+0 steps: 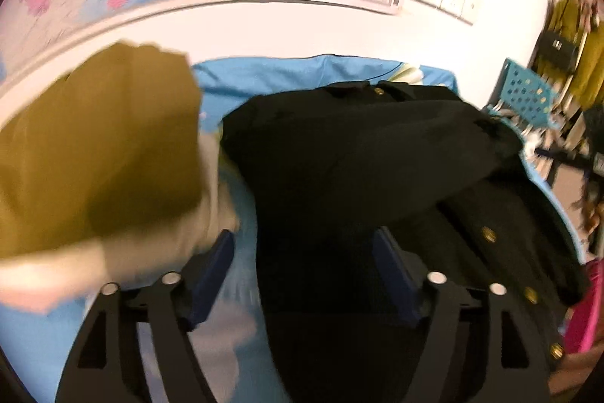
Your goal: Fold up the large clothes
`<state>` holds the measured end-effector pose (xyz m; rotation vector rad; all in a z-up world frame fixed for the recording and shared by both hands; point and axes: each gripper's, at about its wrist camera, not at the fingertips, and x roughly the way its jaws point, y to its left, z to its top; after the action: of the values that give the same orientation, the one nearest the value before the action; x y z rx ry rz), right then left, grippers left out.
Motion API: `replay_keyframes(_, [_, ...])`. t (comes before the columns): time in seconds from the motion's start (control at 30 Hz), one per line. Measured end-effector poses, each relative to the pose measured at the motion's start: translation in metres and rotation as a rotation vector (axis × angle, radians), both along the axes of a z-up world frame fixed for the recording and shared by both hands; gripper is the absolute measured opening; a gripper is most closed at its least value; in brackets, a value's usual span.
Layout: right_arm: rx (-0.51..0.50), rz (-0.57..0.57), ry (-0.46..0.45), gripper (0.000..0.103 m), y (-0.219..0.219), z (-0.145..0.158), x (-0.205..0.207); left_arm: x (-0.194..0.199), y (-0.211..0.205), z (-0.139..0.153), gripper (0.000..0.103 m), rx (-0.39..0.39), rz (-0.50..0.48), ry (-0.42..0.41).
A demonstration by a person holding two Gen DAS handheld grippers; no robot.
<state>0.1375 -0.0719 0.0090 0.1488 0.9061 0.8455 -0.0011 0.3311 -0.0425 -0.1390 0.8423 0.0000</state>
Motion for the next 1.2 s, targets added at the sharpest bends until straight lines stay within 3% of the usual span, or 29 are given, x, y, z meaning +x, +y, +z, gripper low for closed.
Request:
replay_keyframes(0.07, [0.023,-0.027,0.052,0.079,-0.022,-0.007,-0.015,-0.021,0.005,-0.006,0.076,-0.084,-0.013,0.024])
replay_keyframes(0.33, [0.053,-0.048,0.149,0.081,-0.065,-0.032,-0.068,-0.068,-0.012,-0.03,0.077,-0.173,-0.035,0.107])
replay_keyframes(0.53, [0.074,-0.042,0.161,0.083,-0.067,-0.04,-0.087,-0.077,-0.029,-0.034,0.079,-0.181,-0.054,0.117])
replay_keyframes(0.73, [0.061,-0.05,0.191,0.088,-0.07,-0.051,-0.094,-0.088,-0.036,-0.039,0.087,-0.196,-0.087,0.116])
replay_keyframes(0.83, [0.077,-0.004,0.18,0.089,-0.061,-0.051,-0.101,-0.092,-0.036,-0.039,0.09,-0.233,-0.116,0.121])
replay_keyframes(0.87, [0.089,0.02,0.185,0.084,-0.057,-0.052,-0.103,-0.092,-0.035,-0.039,0.09,-0.248,-0.127,0.121])
replay_keyframes(1.0, [0.098,0.089,0.185,0.082,-0.045,-0.053,-0.108,-0.098,-0.036,-0.041,0.091,-0.418,-0.231,0.138])
replay_keyframes(1.2, [0.138,0.103,0.19,0.082,-0.044,-0.053,-0.11,-0.095,-0.047,-0.045,0.092,-0.401,-0.211,0.12])
